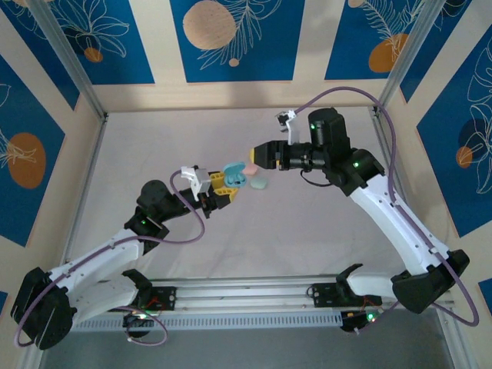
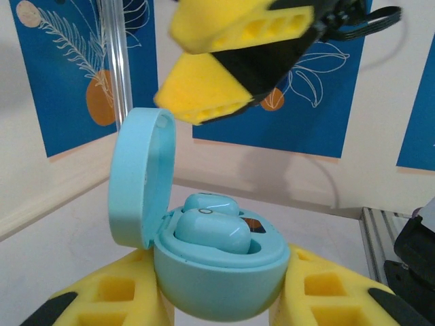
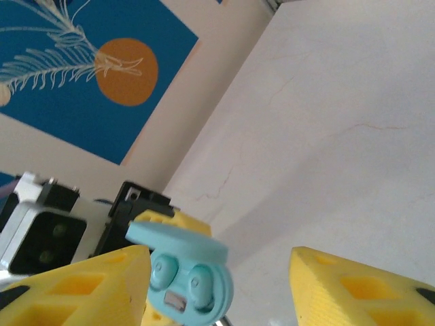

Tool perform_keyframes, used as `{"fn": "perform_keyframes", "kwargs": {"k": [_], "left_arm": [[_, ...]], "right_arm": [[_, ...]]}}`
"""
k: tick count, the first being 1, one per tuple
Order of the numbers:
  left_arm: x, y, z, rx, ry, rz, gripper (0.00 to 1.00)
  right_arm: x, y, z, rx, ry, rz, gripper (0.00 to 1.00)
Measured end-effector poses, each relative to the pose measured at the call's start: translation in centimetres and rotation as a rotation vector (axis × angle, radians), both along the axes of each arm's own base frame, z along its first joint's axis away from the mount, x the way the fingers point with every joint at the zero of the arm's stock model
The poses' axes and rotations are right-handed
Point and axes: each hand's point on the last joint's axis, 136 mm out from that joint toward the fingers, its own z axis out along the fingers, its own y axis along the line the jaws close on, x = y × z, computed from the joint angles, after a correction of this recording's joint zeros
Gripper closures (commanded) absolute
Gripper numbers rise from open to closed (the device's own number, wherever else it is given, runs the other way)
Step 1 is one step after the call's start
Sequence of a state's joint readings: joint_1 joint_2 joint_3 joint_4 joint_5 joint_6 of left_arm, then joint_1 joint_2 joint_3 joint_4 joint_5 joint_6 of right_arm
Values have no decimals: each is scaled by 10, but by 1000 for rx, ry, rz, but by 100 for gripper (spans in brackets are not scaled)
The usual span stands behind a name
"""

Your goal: Insert the wireless bluetooth earbuds into the charging case

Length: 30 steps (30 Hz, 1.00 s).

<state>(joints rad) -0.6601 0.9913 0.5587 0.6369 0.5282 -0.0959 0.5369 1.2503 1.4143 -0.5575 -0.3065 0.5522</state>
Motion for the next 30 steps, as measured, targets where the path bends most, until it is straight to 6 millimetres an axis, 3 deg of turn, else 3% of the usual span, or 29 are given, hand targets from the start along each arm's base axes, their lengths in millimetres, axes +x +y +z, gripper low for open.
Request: {"fn": "perform_keyframes", "kwargs": {"k": [10, 19, 30], "left_arm": [[-4, -15, -4, 22, 21, -54, 69], [-5, -16, -3, 28, 0, -55, 69], [-1, -15, -2, 27, -3, -28, 70]], "right_arm": [[21, 23, -19, 13, 168, 50, 42], [9, 39, -33, -9, 253, 140, 42], [-4, 40, -43, -31, 308, 183, 41]]}}
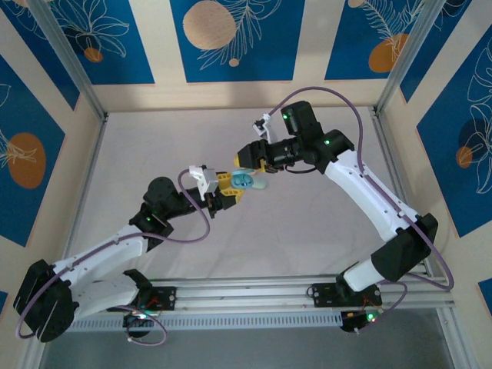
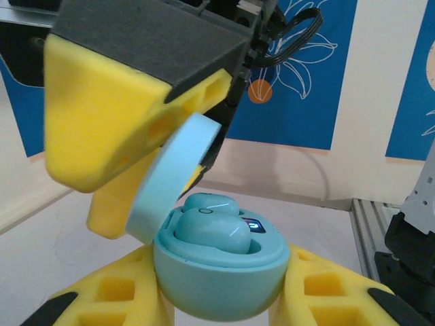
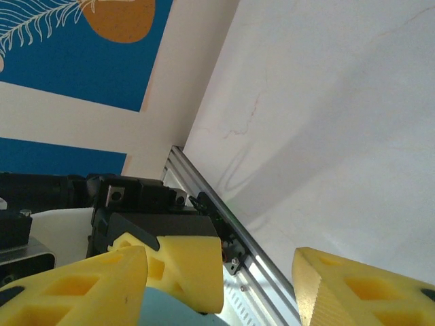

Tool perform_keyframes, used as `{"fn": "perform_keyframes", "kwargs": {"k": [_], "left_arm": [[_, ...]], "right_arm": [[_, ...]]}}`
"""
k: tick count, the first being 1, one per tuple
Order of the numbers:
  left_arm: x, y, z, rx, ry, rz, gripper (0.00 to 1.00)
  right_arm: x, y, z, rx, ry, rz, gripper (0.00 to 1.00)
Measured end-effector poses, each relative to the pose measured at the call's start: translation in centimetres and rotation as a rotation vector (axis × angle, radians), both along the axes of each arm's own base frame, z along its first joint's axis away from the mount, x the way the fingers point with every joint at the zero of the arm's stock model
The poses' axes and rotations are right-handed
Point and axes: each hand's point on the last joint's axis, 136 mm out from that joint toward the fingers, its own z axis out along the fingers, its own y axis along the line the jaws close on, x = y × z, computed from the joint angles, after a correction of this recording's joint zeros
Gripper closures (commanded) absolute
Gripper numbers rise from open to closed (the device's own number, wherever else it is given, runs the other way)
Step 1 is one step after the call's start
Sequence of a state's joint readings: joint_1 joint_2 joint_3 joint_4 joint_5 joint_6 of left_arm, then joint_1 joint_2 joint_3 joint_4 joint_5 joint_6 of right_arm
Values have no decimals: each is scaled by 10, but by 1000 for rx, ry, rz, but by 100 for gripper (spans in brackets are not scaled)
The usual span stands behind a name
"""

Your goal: Insert the wireless bluetooth earbuds into the charging case

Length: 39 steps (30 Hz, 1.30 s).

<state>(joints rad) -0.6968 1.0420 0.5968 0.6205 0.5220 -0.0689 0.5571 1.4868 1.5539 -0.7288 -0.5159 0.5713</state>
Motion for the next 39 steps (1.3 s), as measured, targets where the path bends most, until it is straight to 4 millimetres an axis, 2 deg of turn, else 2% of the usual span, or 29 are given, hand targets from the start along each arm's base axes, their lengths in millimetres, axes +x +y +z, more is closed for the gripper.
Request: {"fn": "perform_keyframes", "kwargs": {"k": [6, 13, 20, 29, 36, 39], "left_arm": [[2, 3, 5, -11, -9, 23, 70], [2, 5, 15, -42, -38, 36, 69], [2, 5, 22, -75, -42, 32, 69], [2, 5, 28, -101, -48, 28, 68], [3, 4, 30, -113, -53, 23, 67], [3, 4, 29, -112, -51, 24, 66]], "right_arm": [[-18, -4, 1, 42, 21, 39, 39], [-39, -12, 8, 177, 82, 75, 38], [-44, -7, 12, 279, 145, 126, 47], [-46, -5, 24, 360, 174, 173, 48], [-44, -1, 27, 391, 190, 188, 56], [-43, 0, 25, 395, 200, 192, 69]]}}
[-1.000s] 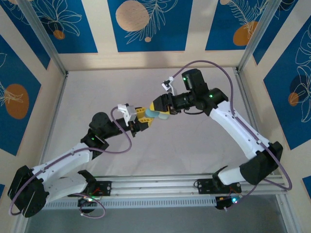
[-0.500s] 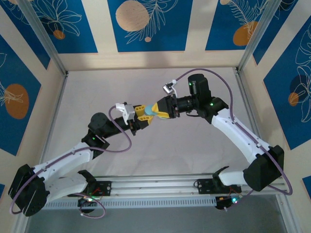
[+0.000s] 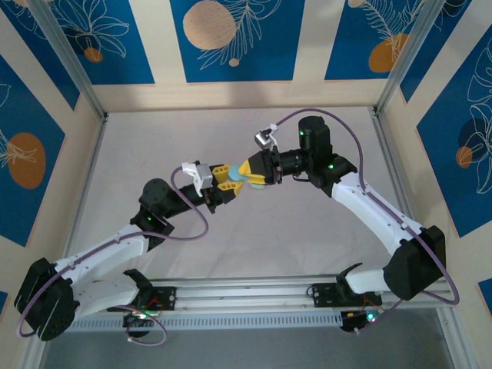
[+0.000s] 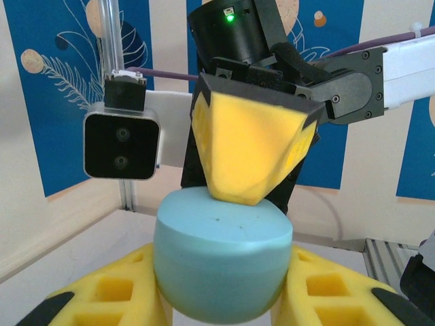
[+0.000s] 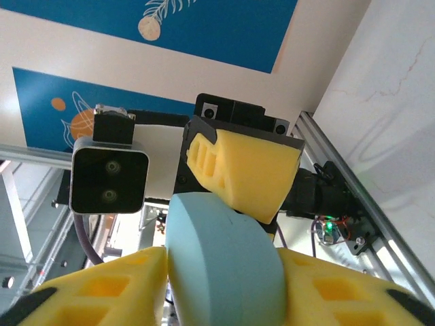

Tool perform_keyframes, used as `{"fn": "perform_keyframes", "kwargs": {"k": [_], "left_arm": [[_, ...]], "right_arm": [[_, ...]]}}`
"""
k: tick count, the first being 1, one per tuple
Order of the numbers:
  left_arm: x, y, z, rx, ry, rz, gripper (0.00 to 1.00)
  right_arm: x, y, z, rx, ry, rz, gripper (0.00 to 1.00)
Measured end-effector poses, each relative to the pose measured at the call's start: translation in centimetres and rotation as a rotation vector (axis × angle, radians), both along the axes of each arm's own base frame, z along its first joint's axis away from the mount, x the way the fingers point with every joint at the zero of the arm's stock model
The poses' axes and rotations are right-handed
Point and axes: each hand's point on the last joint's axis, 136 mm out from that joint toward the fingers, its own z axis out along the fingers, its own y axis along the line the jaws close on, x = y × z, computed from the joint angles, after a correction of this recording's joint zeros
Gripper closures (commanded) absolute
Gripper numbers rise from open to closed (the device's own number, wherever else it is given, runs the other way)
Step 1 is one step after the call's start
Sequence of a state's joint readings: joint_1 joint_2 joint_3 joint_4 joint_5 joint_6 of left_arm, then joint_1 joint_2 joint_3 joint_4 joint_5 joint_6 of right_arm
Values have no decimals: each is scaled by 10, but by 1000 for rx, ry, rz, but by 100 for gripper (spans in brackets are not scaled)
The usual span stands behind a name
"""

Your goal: Insert the wireless bluetooth earbuds into the charging case

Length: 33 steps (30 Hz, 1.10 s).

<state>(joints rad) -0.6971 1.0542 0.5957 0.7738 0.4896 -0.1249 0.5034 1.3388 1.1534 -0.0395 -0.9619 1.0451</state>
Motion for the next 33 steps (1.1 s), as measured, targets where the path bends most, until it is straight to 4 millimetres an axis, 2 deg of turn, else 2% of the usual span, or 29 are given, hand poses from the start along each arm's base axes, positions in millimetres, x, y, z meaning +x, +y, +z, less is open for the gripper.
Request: {"fn": "perform_keyframes", "kwargs": {"k": [2, 5, 8, 10, 14, 17, 20, 24, 26, 28, 33], "left_arm": [[0, 0, 0, 1, -2, 1, 62], [3, 1, -3, 9, 4, 17, 51], [9, 1, -11, 35, 27, 46, 35], [12, 2, -17, 55, 41, 68, 25], [18, 8, -28, 95, 84, 124, 16], [20, 17, -31, 108, 95, 177, 13], [21, 28, -34, 107, 105, 232, 10], [26, 41, -37, 118, 129, 313, 8], [30, 46, -41, 131, 146, 346, 7], [33, 50, -47, 149, 165, 376, 7], [38, 55, -59, 179, 201, 421, 5]], "right_arm": [[1, 0, 0, 2, 5, -2, 74], [3, 0, -2, -4, 13, -14, 78], [8, -3, -8, -13, 15, -40, 79], [14, -6, -16, -27, 22, -77, 78], [31, -21, -40, -77, 35, -200, 78], [47, -34, -73, -140, 65, -307, 78], [60, -45, -122, -232, 143, -394, 78], [69, -53, -208, -372, 305, -451, 78], [66, -55, -241, -429, 373, -454, 78], [65, -54, -264, -473, 411, -456, 77], [68, -46, -290, -513, 423, -450, 77]]}}
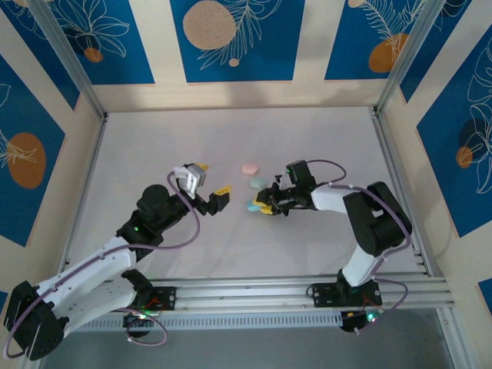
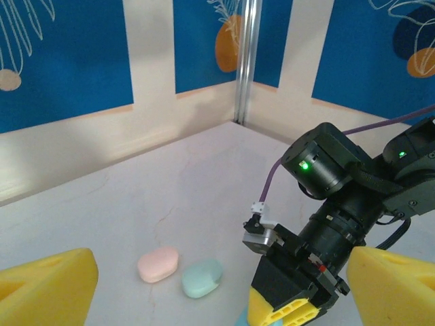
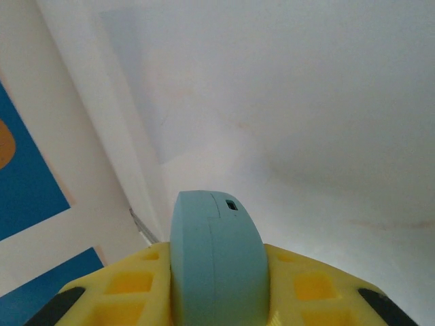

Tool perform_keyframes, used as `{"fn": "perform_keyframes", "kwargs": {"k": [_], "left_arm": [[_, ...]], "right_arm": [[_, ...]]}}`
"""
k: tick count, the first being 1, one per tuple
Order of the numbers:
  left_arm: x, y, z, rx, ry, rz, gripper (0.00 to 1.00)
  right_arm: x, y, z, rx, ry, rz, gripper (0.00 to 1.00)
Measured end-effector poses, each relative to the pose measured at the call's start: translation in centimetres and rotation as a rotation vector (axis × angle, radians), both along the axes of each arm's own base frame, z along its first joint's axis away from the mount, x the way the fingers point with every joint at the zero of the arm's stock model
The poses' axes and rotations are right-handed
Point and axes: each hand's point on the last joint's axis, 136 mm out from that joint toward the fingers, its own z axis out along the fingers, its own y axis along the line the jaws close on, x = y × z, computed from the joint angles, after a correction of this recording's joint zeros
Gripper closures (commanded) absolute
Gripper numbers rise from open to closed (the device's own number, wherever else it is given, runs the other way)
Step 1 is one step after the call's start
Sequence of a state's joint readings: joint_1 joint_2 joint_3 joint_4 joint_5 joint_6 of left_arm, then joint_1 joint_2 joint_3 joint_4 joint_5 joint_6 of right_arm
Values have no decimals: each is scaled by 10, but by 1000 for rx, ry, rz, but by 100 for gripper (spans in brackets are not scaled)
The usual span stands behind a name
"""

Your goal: Insert the wireless bluetooth earbuds into the charging case

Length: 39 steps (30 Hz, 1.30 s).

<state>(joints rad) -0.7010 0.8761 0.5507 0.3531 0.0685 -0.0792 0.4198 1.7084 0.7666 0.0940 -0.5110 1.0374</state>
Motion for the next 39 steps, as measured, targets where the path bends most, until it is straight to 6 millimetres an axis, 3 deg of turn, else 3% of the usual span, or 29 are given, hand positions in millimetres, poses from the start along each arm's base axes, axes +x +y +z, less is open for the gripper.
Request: {"fn": "perform_keyframes", "kwargs": {"k": [7, 11, 15, 22, 27, 32, 36, 39], "left_arm": [[3, 4, -7, 19, 21, 29, 3], [4, 5, -8, 23, 24, 41, 2], [5, 7, -10, 30, 30, 50, 0], [9, 11, -9, 51, 49, 81, 0], [18, 16, -17, 75, 66, 138, 0], [36, 27, -36, 126, 97, 243, 0], [61, 58, -49, 156, 125, 389, 0], [79, 96, -58, 170, 143, 529, 0]], "right_arm": [[11, 12, -19, -34, 1, 16, 74], [18, 14, -19, -55, -30, 18, 64], [22, 10, -20, -104, -50, 26, 49], [16, -12, -16, -246, -82, 23, 38], [16, -44, 14, -398, -190, -27, 37], [29, -96, 79, -623, -469, -166, 36], [45, -149, 138, -818, -759, -322, 28], [51, -200, 143, -967, -828, -420, 28]]}}
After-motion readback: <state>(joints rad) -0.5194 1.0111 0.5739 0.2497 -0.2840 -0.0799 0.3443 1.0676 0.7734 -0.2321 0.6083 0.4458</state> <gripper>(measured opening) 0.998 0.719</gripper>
